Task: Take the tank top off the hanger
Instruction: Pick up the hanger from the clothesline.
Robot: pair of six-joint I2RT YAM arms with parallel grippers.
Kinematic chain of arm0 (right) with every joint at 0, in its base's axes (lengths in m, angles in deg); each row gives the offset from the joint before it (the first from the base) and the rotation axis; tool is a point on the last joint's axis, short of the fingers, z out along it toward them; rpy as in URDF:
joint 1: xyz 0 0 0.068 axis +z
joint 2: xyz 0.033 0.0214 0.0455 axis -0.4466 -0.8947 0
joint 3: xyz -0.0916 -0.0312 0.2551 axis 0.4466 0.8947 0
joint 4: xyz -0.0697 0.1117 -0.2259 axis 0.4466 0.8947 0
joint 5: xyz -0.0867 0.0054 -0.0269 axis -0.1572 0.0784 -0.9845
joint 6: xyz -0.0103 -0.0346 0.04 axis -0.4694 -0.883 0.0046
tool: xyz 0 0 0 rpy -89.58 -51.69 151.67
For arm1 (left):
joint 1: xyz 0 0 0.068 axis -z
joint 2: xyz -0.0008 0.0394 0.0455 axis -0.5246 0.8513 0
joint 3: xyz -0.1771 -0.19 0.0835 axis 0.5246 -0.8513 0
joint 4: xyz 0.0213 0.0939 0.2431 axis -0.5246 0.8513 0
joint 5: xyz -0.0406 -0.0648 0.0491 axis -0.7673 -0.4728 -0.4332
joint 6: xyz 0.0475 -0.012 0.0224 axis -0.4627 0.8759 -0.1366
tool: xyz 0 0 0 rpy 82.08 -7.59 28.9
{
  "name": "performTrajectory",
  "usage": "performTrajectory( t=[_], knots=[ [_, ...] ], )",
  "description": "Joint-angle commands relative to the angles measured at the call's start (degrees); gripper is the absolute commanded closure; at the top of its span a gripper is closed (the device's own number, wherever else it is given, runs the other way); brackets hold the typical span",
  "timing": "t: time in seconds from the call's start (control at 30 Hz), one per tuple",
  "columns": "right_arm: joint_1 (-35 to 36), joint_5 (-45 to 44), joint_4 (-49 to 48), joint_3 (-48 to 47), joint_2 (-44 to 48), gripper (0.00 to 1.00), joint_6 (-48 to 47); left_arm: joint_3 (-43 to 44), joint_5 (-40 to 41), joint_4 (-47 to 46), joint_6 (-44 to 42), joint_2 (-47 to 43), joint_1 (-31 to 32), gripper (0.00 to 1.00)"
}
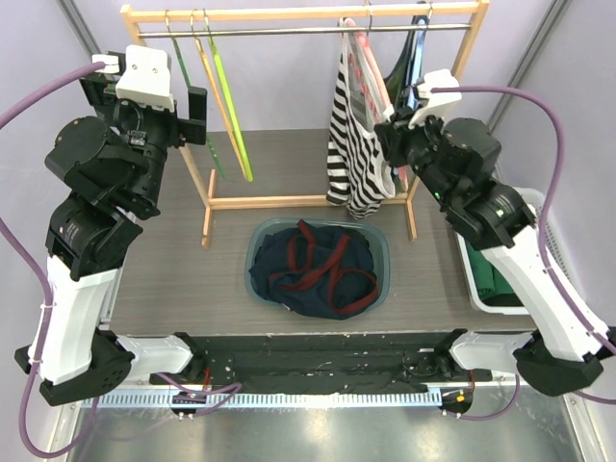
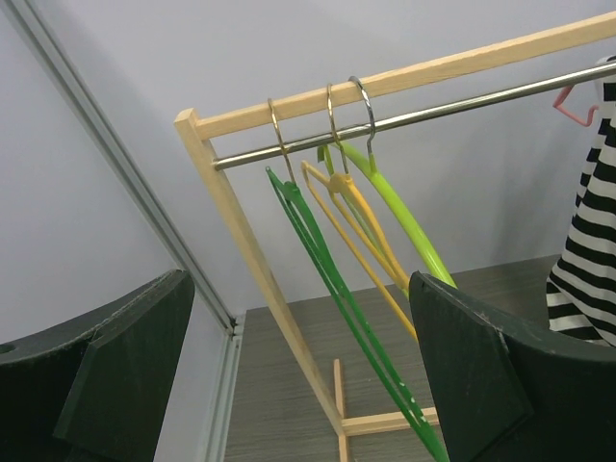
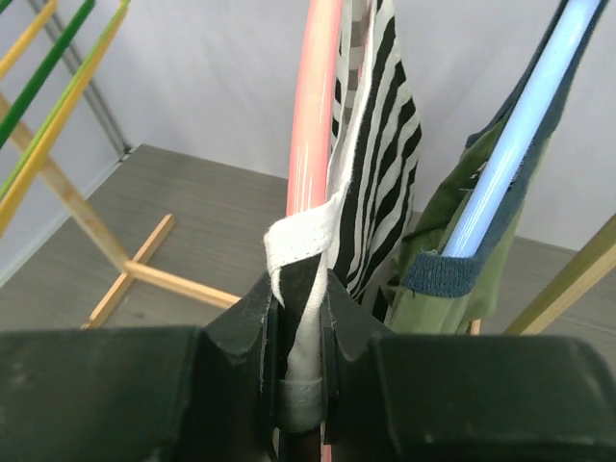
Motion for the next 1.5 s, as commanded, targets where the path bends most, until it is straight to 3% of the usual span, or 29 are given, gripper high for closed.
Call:
performTrajectory(
  t=[0.0,0.2,0.4,0.7,0.9,1.07,1.27,1.47],
  knots=[
    [0.3,10.1,6.1,0.2,6.0,0.99,2.7,0.4,-0.9,-1.0,-0.1,-0.8,-0.2,0.00],
    [0.3,14.7,11.4,-6.4,7.7,0.99,2.5,0.9,-1.1,-0.8,0.3,-0.3,-0.2,0.00],
    [0.3,9.2,17.4,-11.6,0.3,0.99,4.7,1.5,-1.7,0.0,0.9,-0.6,-0.3,0.00],
    [-2.0,0.3,19.0,-15.6,-6.9,0.99,7.1,0.9,-1.8,0.1,0.7,-1.7,-0.7,0.00],
    [-11.6,8.2,15.7,-12.5,-7.9,0.99,7.4,0.8,-1.7,0.0,0.4,-1.7,-0.6,0.00],
    [-16.2,13.4,15.0,-15.5,-13.0,0.99,8.9,0.9,-1.7,-0.1,0.1,-1.9,-0.6,0.00],
    [-17.5,25.2,13.5,-17.6,-16.4,0.99,9.4,0.4,-1.7,-0.1,0.0,-2.4,-0.6,0.00],
    [-17.5,32.3,8.1,-13.6,-10.1,0.99,9.1,0.2,-1.5,-0.2,0.0,-2.2,-0.6,0.00]
  ],
)
